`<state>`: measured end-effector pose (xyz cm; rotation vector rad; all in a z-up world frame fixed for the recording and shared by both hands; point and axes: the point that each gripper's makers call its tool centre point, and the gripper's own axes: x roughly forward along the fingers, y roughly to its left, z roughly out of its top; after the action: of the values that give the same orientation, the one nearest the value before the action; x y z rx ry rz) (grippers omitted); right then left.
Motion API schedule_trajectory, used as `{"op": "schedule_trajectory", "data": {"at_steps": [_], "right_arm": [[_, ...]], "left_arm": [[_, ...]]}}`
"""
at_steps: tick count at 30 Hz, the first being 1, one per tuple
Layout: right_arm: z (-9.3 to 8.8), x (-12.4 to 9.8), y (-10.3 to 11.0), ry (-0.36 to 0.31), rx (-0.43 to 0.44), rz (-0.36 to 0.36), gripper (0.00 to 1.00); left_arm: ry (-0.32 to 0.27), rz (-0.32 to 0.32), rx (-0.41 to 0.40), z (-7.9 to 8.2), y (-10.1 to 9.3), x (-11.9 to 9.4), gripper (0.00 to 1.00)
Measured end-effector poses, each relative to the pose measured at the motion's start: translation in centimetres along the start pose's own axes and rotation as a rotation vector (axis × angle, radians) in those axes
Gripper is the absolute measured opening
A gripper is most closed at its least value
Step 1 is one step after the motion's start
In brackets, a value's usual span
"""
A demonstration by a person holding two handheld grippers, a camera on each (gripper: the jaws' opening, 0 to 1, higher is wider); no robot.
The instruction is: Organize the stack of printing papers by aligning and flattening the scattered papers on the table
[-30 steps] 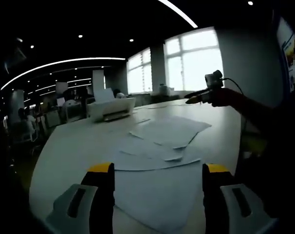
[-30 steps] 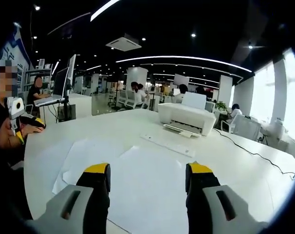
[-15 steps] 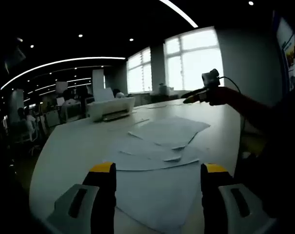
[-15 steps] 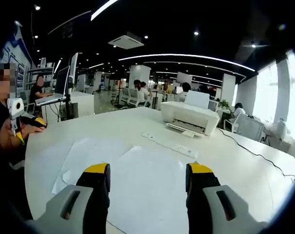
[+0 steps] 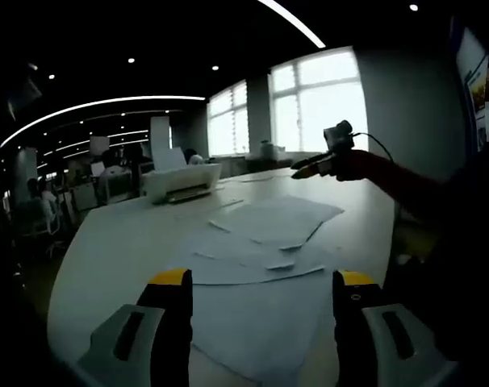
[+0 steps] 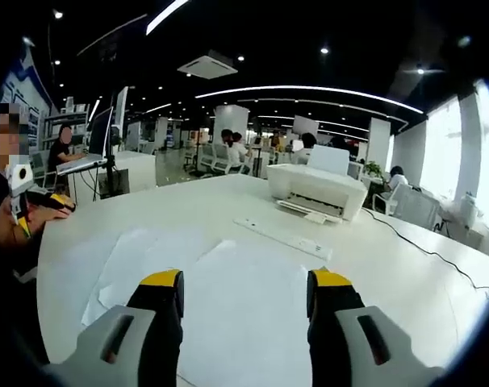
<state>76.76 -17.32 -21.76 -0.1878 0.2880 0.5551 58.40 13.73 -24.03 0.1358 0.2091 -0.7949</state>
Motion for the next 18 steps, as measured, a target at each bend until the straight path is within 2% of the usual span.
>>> {"op": "schedule_trajectory", "data": {"at_steps": [3, 8, 11, 18], "right_arm": [[-0.1, -0.1, -0.2, 0.000, -0.001, 0.000, 0.57], [-0.4, 0.5, -0.5, 0.011, 0.003, -0.004, 0.56], [-0.5, 0.8, -0.5, 0.011, 0.006, -0.002, 0.56], [-1.5, 1.8, -0.4, 0.024, 0.003, 0.006, 0.55]], "left_arm": [[0.001, -0.002, -0.006, -0.2, -0.2, 0.0, 0.70], [0.018, -0.005, -0.015, -1.4, -0.3, 0.2, 0.70], [0.018, -0.006, -0.026, -1.5, -0.2, 0.2, 0.70], [0.023, -0.001, -0.034, -1.9, 1.0, 0.3, 0.70]]}}
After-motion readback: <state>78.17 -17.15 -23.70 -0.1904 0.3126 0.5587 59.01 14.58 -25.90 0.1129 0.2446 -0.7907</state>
